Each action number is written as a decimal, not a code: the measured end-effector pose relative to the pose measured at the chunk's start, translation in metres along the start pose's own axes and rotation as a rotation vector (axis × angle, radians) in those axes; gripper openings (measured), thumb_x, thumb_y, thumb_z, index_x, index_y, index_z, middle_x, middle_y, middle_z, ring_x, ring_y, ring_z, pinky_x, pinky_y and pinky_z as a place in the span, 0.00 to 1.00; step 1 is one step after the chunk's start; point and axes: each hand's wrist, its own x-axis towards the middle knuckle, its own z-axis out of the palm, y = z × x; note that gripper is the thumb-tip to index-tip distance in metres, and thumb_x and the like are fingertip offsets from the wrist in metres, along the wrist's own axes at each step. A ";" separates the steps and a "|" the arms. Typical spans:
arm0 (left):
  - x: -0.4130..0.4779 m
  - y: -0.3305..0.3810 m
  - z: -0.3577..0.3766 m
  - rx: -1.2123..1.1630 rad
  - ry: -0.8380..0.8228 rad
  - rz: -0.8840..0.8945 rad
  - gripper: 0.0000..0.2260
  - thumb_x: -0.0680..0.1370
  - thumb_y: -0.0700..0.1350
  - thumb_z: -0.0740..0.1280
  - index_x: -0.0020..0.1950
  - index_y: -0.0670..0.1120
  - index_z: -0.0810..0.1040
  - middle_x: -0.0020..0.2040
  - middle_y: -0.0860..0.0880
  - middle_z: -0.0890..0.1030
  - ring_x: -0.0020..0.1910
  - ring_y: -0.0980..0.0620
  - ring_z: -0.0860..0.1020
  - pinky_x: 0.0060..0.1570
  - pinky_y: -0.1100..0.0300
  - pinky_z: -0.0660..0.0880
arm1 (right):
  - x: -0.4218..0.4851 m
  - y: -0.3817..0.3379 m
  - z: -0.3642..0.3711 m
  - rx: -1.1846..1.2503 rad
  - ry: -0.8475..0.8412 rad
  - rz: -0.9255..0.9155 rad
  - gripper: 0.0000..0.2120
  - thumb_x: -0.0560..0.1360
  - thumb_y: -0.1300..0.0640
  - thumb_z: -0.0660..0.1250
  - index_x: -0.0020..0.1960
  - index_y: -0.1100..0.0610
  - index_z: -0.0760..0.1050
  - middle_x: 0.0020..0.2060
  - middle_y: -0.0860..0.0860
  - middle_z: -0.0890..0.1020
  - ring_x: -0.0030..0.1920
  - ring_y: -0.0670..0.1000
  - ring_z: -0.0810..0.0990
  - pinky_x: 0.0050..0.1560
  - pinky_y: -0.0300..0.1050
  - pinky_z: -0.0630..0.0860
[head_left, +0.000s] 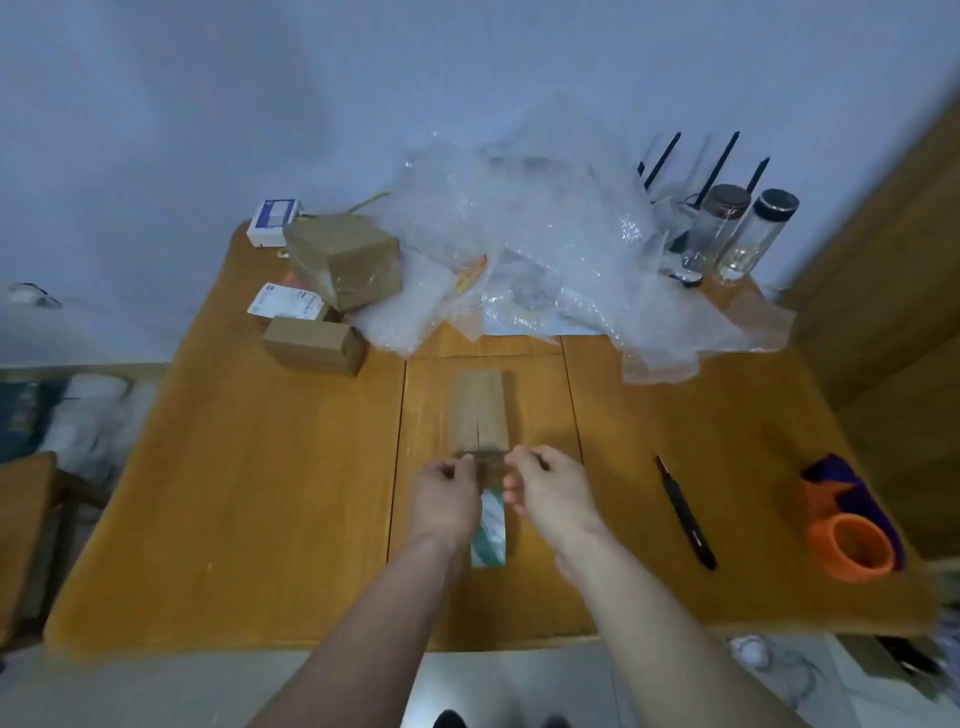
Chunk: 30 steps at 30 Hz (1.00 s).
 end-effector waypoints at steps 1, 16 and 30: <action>0.002 -0.003 0.003 0.016 0.013 0.000 0.10 0.86 0.49 0.62 0.60 0.44 0.79 0.43 0.48 0.81 0.38 0.52 0.78 0.36 0.57 0.71 | 0.004 0.004 0.000 -0.008 -0.005 0.013 0.09 0.82 0.53 0.63 0.51 0.53 0.81 0.43 0.53 0.84 0.42 0.49 0.82 0.50 0.46 0.80; 0.029 -0.034 0.027 -0.004 0.108 -0.157 0.24 0.80 0.48 0.72 0.74 0.50 0.68 0.66 0.43 0.80 0.64 0.38 0.81 0.64 0.39 0.81 | 0.048 0.061 -0.011 -0.118 0.063 0.027 0.08 0.82 0.50 0.63 0.56 0.51 0.78 0.47 0.49 0.83 0.48 0.48 0.81 0.47 0.44 0.80; 0.042 -0.033 0.029 -0.030 -0.038 -0.234 0.21 0.82 0.47 0.68 0.75 0.50 0.70 0.62 0.40 0.83 0.58 0.38 0.84 0.61 0.38 0.82 | 0.085 0.118 -0.157 -0.992 0.589 0.271 0.30 0.78 0.48 0.65 0.75 0.58 0.60 0.72 0.62 0.67 0.70 0.65 0.66 0.67 0.64 0.65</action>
